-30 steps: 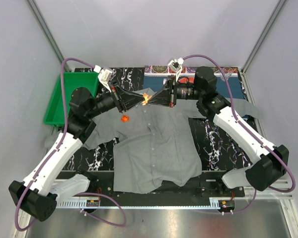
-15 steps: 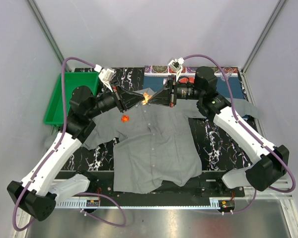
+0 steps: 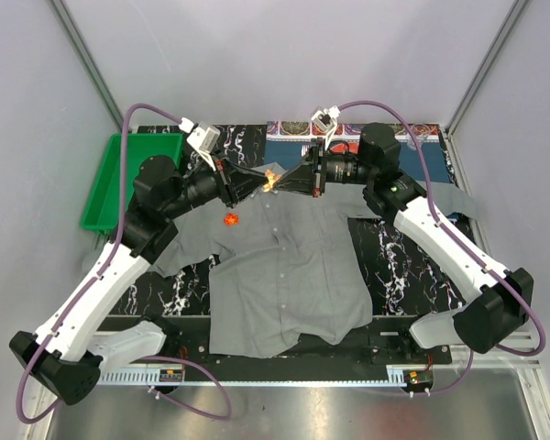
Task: Pin the brooch onto the clothing
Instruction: Open the brooch.
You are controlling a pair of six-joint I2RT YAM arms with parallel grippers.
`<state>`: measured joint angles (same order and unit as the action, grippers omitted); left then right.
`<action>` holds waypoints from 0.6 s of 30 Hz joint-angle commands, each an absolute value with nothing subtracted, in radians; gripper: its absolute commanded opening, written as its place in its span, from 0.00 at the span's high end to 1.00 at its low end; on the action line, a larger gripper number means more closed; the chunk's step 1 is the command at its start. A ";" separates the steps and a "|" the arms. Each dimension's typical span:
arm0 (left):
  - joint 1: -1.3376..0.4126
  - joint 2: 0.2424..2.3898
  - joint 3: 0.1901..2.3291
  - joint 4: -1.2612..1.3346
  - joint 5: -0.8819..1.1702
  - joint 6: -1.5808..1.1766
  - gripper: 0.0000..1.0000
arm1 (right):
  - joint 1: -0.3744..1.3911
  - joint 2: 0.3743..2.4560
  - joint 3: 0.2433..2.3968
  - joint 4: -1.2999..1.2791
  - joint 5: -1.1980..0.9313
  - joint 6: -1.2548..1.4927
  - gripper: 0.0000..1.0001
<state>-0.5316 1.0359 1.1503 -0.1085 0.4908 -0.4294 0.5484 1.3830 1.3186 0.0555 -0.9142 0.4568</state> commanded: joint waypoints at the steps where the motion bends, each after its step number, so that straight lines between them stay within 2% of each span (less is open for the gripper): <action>1: -0.566 1.057 1.177 -0.152 0.443 -0.385 0.91 | 0.584 1.361 1.347 0.094 -0.911 0.475 1.00; 6: -0.569 1.055 1.180 -0.178 0.417 -0.374 0.84 | 0.584 1.361 1.344 0.101 -0.908 0.485 1.00; 7: -0.569 1.054 1.180 -0.182 0.416 -0.373 0.77 | 0.583 1.361 1.344 0.101 -0.910 0.486 1.00; 14: -0.571 1.051 1.181 -0.170 0.419 -0.393 0.64 | 0.584 1.361 1.341 0.092 -0.910 0.480 1.00; 16: -0.568 1.048 1.180 -0.149 0.440 -0.405 0.57 | 0.584 1.361 1.338 0.084 -0.911 0.472 1.00; 17: -0.561 1.045 1.178 -0.135 0.451 -0.428 0.50 | 0.583 1.359 1.338 0.081 -0.910 0.469 1.00; 18: -0.552 1.037 1.177 -0.109 0.471 -0.442 0.48 | 0.583 1.358 1.339 0.080 -0.911 0.463 1.00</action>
<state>-0.5663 1.0378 1.1542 -0.1631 0.4404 -0.3920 0.5602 1.3834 1.3186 0.0319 -0.8993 0.4683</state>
